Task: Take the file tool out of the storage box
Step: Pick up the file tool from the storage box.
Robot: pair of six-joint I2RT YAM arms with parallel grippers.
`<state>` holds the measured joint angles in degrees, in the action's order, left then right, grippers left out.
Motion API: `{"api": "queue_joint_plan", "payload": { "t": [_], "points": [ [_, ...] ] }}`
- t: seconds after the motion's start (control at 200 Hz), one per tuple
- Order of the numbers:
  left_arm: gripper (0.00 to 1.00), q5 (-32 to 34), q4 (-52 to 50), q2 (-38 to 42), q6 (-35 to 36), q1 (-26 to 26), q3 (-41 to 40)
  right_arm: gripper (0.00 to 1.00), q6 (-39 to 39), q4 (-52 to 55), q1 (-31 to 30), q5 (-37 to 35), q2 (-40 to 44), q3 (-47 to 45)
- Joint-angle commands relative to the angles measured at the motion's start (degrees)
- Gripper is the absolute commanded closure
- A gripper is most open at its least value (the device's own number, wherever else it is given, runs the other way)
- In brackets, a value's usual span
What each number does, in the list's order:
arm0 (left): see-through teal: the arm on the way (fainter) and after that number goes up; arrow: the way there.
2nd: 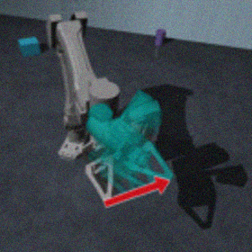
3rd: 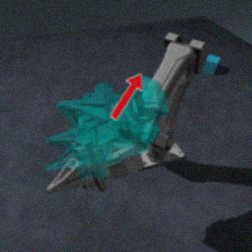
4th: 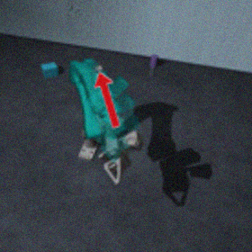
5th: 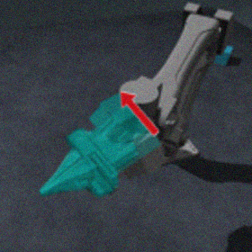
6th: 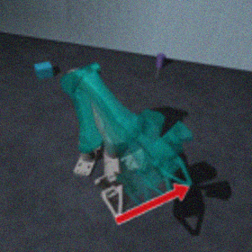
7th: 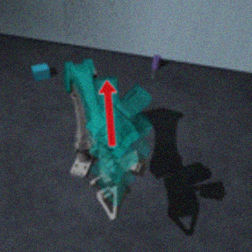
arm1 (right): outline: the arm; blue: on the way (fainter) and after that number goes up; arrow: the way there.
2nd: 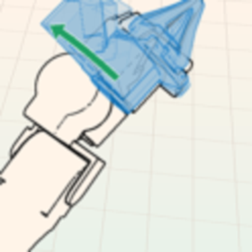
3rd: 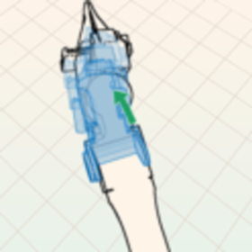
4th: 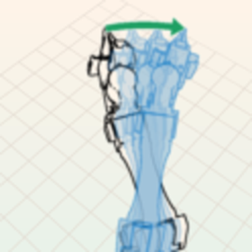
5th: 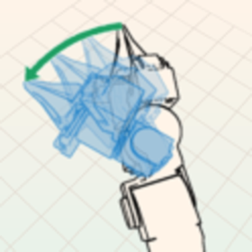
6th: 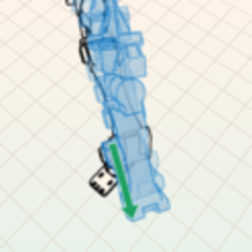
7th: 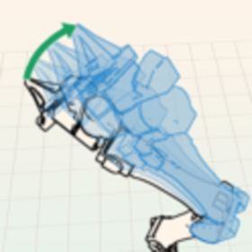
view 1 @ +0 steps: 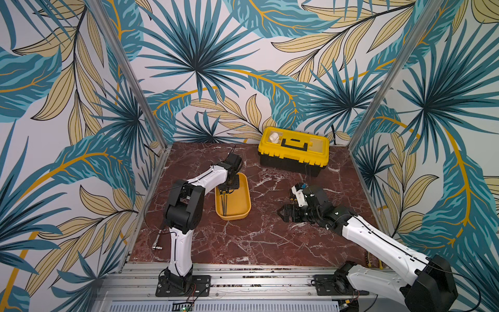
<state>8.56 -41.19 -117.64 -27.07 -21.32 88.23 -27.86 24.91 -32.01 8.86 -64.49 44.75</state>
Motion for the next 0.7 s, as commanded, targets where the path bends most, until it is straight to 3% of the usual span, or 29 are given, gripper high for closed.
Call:
{"api": "queue_joint_plan", "payload": {
  "t": [0.0,0.691],
  "points": [
    [0.52,-0.03,0.57,-1.28,0.00,0.47,2.91,0.01,-0.45,-0.30,-0.07,-0.12,0.93,-1.03],
    [0.58,0.03,0.96,-3.45,0.88,0.54,4.06,0.00,-0.37,-0.40,-0.02,-0.36,0.46,-1.07]
  ]
}}
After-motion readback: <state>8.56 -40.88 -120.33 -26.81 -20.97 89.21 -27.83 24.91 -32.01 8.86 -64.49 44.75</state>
